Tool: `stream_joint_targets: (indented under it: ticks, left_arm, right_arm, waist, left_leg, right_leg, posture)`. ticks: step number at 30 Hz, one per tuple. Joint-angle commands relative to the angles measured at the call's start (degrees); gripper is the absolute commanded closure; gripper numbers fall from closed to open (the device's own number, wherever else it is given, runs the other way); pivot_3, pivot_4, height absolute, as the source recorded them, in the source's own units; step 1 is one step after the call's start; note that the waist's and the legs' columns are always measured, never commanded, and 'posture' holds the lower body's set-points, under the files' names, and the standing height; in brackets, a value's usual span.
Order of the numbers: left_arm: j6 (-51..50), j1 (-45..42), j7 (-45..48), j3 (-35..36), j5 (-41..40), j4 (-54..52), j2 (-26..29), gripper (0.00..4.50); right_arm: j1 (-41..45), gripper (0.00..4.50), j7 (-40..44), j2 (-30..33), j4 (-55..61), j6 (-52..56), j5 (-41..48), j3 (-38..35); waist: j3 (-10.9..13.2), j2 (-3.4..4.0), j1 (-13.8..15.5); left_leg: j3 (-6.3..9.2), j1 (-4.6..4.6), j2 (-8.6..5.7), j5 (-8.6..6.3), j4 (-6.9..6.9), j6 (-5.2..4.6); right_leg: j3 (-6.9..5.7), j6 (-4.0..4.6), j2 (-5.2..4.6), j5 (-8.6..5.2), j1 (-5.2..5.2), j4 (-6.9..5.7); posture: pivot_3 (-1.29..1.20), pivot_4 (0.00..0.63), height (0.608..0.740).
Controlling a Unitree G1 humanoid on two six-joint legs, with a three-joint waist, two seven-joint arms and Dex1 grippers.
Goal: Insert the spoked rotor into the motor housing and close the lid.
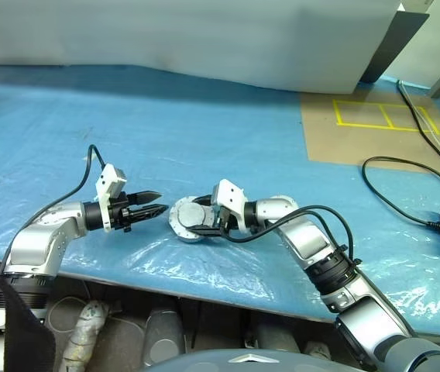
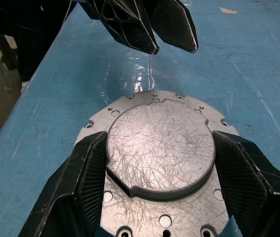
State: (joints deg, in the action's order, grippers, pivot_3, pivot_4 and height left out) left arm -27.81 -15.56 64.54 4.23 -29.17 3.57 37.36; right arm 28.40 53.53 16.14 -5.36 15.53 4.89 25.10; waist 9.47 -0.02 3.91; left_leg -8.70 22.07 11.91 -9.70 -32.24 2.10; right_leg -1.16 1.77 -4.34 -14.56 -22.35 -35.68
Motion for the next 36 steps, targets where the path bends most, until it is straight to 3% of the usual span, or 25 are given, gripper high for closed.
stream_joint_targets:
  ticks: [1, 8, 20, 23, 28, 36]
  left_arm:
    - [0.8, -0.4, -0.1, 0.5, -0.3, -1.1, -0.1, 2.0]
    - [0.7, -0.1, -0.2, 0.3, -0.2, -1.4, -0.5, 2.0]
    - [2.6, -0.7, -0.4, -2.9, 2.3, -1.1, -1.6, 2.0]
    - [3.5, -0.7, 0.8, -3.2, 2.4, 0.2, -1.9, 2.64]
    - [5.7, -1.0, 1.6, -4.1, 3.8, 1.5, -2.0, 4.35]
    - [9.0, -1.7, 2.4, -6.9, 8.0, 5.1, -2.4, 4.48]
  right_arm:
    - [-0.1, 1.54, -1.1, -0.2, -0.9, 0.9, -2.0, 0.9]
    - [-0.6, 1.54, -2.9, -2.1, -3.9, 1.8, -2.5, 0.7]
    - [-2.6, 1.54, -2.1, 0.6, -5.9, -0.8, -4.3, 1.4]
    - [-2.2, 1.54, -2.7, 0.0, -6.0, -0.8, -4.4, 1.3]
    - [-2.1, 1.54, -2.8, -0.2, -6.2, -0.6, -4.1, 1.1]
    - [-2.3, 1.54, -2.9, 0.0, -6.2, -0.6, -4.2, 0.9]
  waist:
    - [0.0, 0.0, 0.0]
    - [0.0, 0.0, -0.1]
    - [0.0, 0.04, 0.1]
    - [0.0, 0.04, 0.0]
    - [0.0, 0.05, 0.0]
    - [-0.1, 0.09, 0.0]
  left_leg:
    - [0.0, -0.01, 0.0, 0.0, 0.0, 0.0]
    - [-0.01, -0.1, 0.01, 0.0, 0.0, 0.0]
    - [-0.08, -0.41, -0.02, -0.02, 0.03, -0.02]
    - [-0.09, -0.41, -0.02, -0.01, 0.04, -0.02]
    - [-0.09, -0.41, -0.02, -0.01, 0.08, -0.02]
    - [-0.09, -0.41, -0.02, -0.02, 0.1, -0.03]
  right_leg:
    - [0.0, 0.0, 0.0, 0.0, 0.01, 0.0]
    - [0.04, 0.0, 0.01, 0.0, 0.04, -0.01]
    - [0.16, -0.01, -0.02, -0.01, 0.31, 0.04]
    - [0.17, -0.01, -0.02, -0.01, 0.29, 0.04]
    - [0.17, 0.0, -0.01, -0.01, 0.27, 0.06]
    - [0.18, -0.01, -0.02, -0.01, 0.27, 0.07]
  posture:
    - [0.0, 0.15, 0.74]
    - [0.0, 0.15, 0.74]
    - [0.0, 0.15, 0.74]
    - [0.0, 0.15, 0.74]
    - [0.0, 0.15, 0.74]
    - [0.0, 0.15, 0.74]
